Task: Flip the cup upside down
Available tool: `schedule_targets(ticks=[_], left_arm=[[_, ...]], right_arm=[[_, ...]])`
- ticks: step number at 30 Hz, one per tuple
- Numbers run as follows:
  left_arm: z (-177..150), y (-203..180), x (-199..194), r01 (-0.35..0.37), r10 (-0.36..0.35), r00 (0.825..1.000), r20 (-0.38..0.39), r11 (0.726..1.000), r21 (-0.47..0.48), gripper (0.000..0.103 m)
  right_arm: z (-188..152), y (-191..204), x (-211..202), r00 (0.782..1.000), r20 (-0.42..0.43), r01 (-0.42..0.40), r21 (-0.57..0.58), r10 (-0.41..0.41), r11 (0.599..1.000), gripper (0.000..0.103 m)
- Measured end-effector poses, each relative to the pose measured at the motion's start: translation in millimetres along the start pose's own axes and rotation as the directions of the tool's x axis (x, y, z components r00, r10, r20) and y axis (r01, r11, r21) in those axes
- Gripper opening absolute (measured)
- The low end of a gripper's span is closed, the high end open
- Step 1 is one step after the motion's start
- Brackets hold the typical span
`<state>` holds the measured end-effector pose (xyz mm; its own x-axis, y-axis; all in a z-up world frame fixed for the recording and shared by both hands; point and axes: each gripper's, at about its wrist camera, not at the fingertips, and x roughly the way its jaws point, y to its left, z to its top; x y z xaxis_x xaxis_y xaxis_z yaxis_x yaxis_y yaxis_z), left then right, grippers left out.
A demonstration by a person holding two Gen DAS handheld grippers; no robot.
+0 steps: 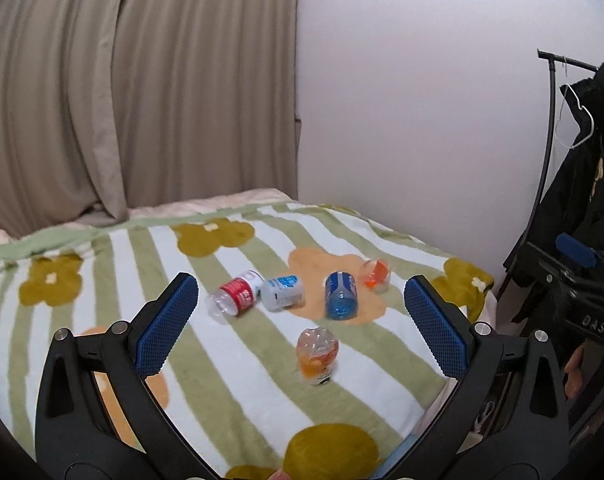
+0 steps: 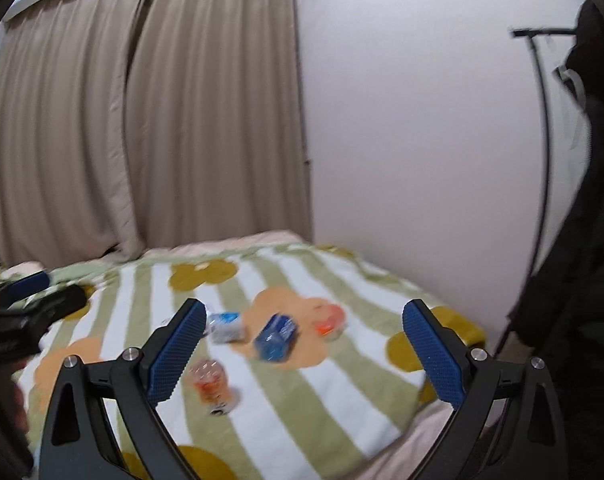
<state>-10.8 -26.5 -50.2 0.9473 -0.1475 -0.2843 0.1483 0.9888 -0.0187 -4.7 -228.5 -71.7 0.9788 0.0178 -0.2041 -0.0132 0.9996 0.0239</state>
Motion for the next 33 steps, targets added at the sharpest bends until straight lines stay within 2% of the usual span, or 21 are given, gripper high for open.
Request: schedule_targets(ticks=[3, 8, 13, 19, 33], left_arm=[[-0.4, -1.6, -11.2, 0.010, -0.010, 1.000, 0.019, 1.000, -0.010, 0.103], [-4.1, -7.6, -17.5, -0.012, 0.011, 0.999, 0.034, 1.000, 0.024, 0.103], [-5.7, -7.7, -20.5, 0.001, -0.001, 0.999, 0.041, 1.000, 0.004, 0.103], [-5.8, -5.8, -23.0, 0.002, -0.002, 0.999, 0.039, 1.000, 0.003, 0.103], [-5.0, -7.6, -22.0, 0.002, -0.002, 0.999, 0.043, 1.000, 0.007, 0.103]], right_arm=[[-2.5, 0.5, -9.7, 0.999, 0.011, 0.033, -0.009, -0.033, 0.999, 0.098], [-4.3, 2.8, -18.1, 0.999, 0.013, 0.033, -0.026, -0.033, 0.999, 0.099], [-4.9, 6.2, -25.4, 0.999, 0.018, 0.046, -0.053, -0.045, 0.998, 0.099], [-4.8, 9.7, -25.4, 0.997, 0.015, 0.074, -0.067, -0.074, 0.995, 0.099], [-6.7, 9.4, -23.9, 0.997, 0.007, 0.078, -0.059, -0.078, 0.995, 0.099]])
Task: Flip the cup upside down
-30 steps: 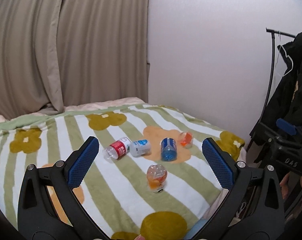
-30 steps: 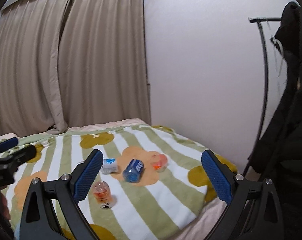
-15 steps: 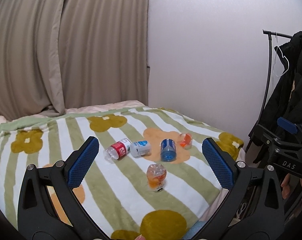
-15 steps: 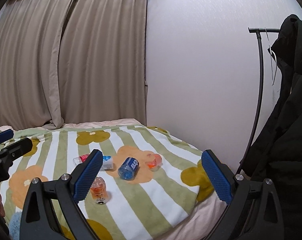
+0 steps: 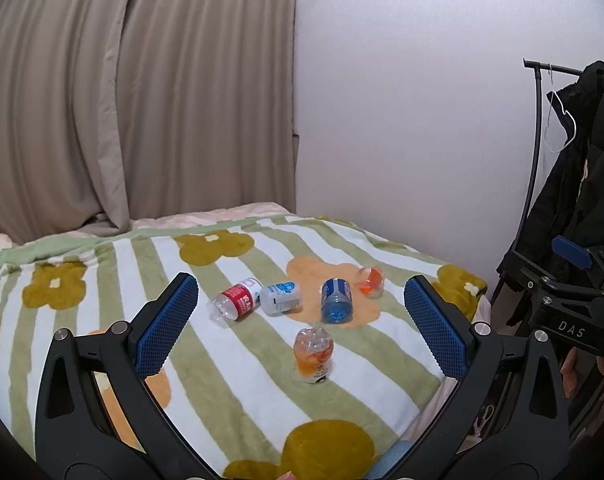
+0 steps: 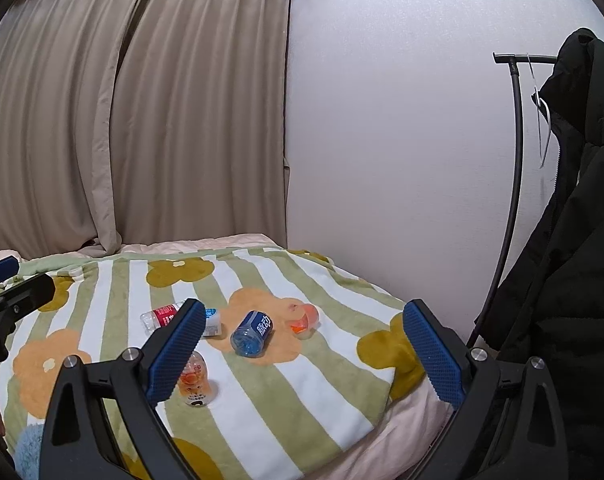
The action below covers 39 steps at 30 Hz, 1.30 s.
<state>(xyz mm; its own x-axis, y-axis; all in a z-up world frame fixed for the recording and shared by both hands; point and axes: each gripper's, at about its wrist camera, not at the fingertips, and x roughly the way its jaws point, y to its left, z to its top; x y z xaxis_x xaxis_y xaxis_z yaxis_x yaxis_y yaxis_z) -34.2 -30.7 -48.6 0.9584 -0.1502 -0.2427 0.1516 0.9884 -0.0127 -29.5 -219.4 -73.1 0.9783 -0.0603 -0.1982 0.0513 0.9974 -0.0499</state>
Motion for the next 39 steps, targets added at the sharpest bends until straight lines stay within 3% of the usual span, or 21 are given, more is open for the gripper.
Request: schedule_targets(ticks=[39], left_arm=[[-2.1, -3.6, -6.1, 0.010, -0.010, 1.000, 0.027, 1.000, 0.012, 0.103]], right_arm=[[-5.8, 0.4, -0.7, 1.000, -0.004, -0.005, 0.011, 0.005, 1.000, 0.099]])
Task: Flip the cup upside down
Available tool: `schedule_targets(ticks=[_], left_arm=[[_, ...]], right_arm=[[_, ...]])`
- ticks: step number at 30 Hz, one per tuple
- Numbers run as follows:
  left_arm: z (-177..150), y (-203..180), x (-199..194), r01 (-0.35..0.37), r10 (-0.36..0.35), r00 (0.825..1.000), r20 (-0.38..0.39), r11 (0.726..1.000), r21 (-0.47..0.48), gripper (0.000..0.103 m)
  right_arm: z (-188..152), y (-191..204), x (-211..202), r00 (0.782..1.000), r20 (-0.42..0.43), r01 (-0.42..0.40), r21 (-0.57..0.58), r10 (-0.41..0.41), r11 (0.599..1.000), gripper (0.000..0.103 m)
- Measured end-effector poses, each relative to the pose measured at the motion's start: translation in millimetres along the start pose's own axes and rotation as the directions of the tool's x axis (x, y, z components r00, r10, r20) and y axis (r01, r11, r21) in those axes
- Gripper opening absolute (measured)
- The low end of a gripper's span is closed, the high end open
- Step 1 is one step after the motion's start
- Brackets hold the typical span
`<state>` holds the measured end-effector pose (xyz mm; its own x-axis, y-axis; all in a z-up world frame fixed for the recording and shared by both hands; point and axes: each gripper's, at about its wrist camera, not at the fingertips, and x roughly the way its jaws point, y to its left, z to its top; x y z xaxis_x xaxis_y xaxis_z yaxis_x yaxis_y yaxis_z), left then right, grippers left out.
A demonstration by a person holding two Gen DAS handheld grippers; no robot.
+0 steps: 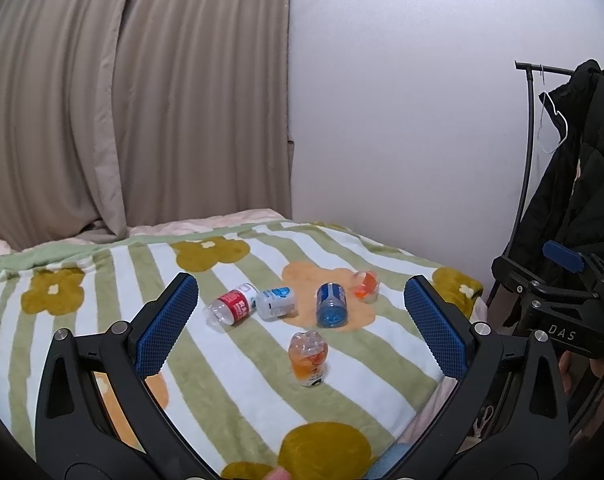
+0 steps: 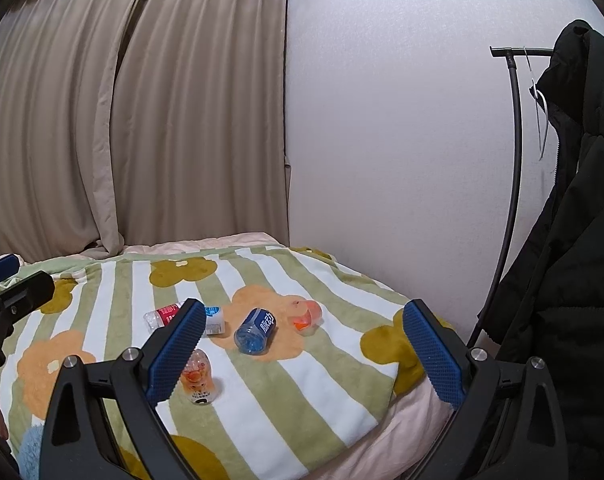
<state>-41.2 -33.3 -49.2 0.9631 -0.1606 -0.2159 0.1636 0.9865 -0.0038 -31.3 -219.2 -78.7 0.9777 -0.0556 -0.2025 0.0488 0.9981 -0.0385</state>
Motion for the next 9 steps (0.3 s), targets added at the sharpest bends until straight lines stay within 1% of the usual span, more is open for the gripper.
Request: schedule_targets(ticks=[5, 7, 9], left_arm=[[0.0, -2.0, -2.0, -0.035, 0.035, 0.999, 0.019, 0.999, 0.009, 0.103], [0.3, -1.6, -3.7, -0.023, 0.023, 0.999, 0.034, 1.000, 0.006, 0.103], [-0.3, -1.4, -6.6, -0.027, 0.026, 0.998, 0.055, 1.000, 0.003, 0.103]], right_arm=[[-0.5, 0.4, -0.2, 1.000, 0.000, 0.000, 0.001, 0.000, 1.000, 0.099], [-0.6, 0.7, -0.5, 1.000, 0.001, 0.001, -0.001, -0.001, 1.000, 0.099], [0.0, 0.4, -0.5, 1.000, 0.002, 0.002, 0.001, -0.002, 1.000, 0.099]])
